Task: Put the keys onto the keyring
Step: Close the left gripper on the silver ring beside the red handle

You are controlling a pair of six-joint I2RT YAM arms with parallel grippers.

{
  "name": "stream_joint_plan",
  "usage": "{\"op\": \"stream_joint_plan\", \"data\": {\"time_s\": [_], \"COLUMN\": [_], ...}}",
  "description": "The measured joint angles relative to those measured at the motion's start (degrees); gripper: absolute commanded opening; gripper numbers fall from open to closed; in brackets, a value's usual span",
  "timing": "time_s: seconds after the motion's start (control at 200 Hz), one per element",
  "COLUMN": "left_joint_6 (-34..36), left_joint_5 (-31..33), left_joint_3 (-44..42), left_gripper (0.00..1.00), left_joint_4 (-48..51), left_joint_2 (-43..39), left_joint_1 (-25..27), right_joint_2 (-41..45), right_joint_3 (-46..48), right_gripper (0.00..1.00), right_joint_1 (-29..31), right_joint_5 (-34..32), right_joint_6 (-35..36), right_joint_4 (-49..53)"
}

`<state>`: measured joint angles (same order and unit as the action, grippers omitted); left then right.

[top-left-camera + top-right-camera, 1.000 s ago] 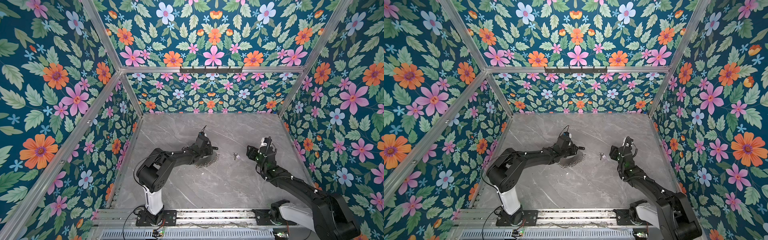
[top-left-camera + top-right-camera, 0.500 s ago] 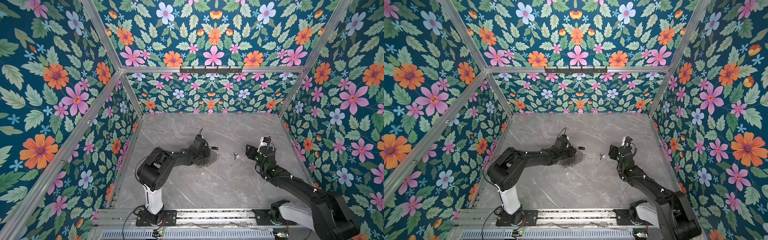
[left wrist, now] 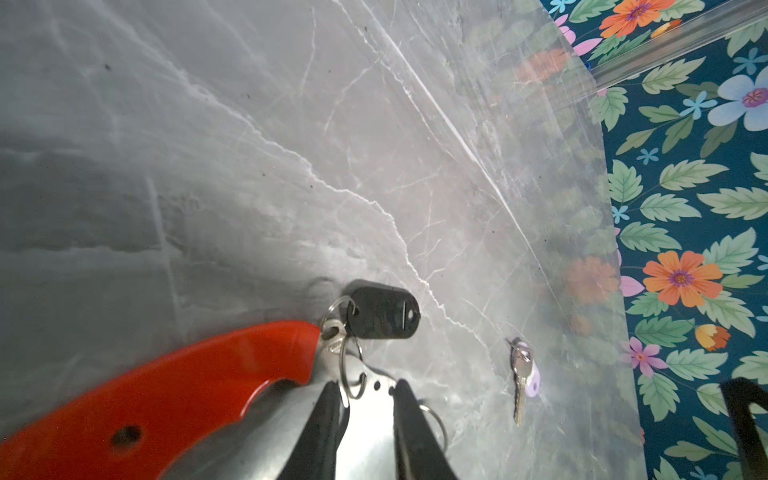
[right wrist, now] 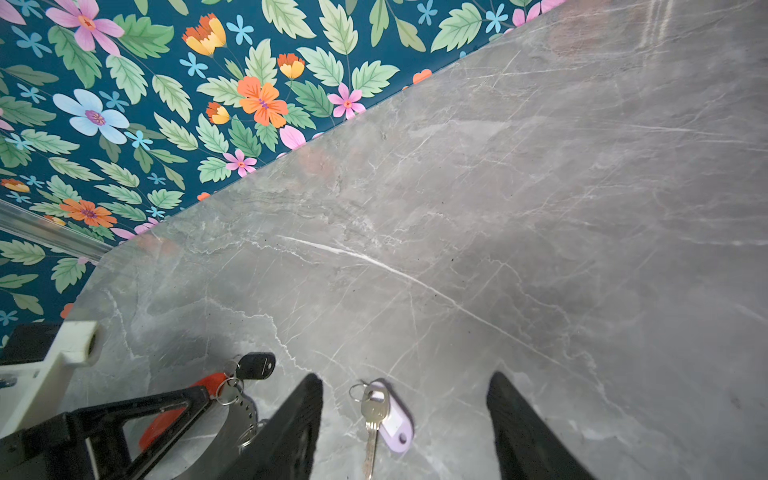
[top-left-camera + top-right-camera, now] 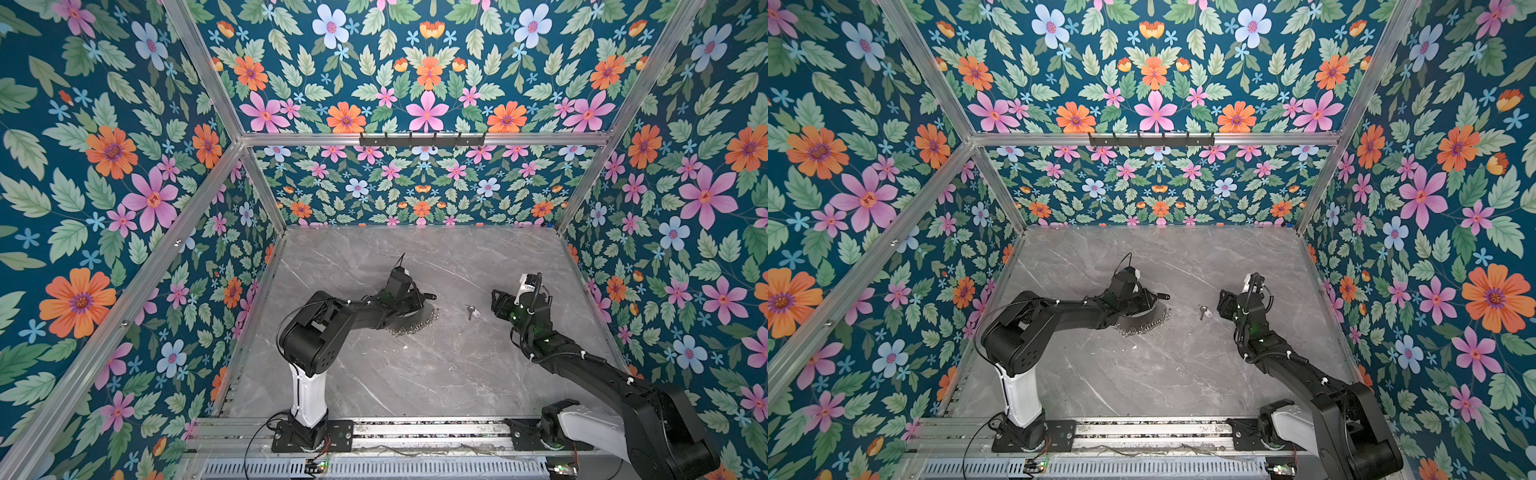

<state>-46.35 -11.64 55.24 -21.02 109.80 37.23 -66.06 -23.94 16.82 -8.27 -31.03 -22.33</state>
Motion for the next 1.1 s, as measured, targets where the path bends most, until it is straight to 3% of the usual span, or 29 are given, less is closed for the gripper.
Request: {"op": "stream_joint_plan", "data": {"time_s": [0.701, 0.816, 1.101], "left_joint_6": [-0.17, -0.22, 2.64], "left_joint_5": [-0.59, -0.55, 1.27], "left_joint_3": [2.40, 2.54, 3.45], "left_gripper": [0.20, 0.00, 0.00], "left_joint_4": [0.15, 0.42, 6.71], "left_joint_2": [2.97, 3.13, -1.51], "left_joint_1": [0.04, 0.04, 0.07], "right_joint_2": [1.27, 1.40, 1.86], "right_joint_3": [0.44, 0.44, 0.52], "right_gripper": [0.63, 0.63, 0.63], "right_joint_1": [0.00, 0.00, 0.00], "right_joint_5": [0.20, 0.17, 0.13], "right_joint_6": [0.20, 0.20, 0.20], "right_joint_4": [-0.17, -0.17, -0.17]}}
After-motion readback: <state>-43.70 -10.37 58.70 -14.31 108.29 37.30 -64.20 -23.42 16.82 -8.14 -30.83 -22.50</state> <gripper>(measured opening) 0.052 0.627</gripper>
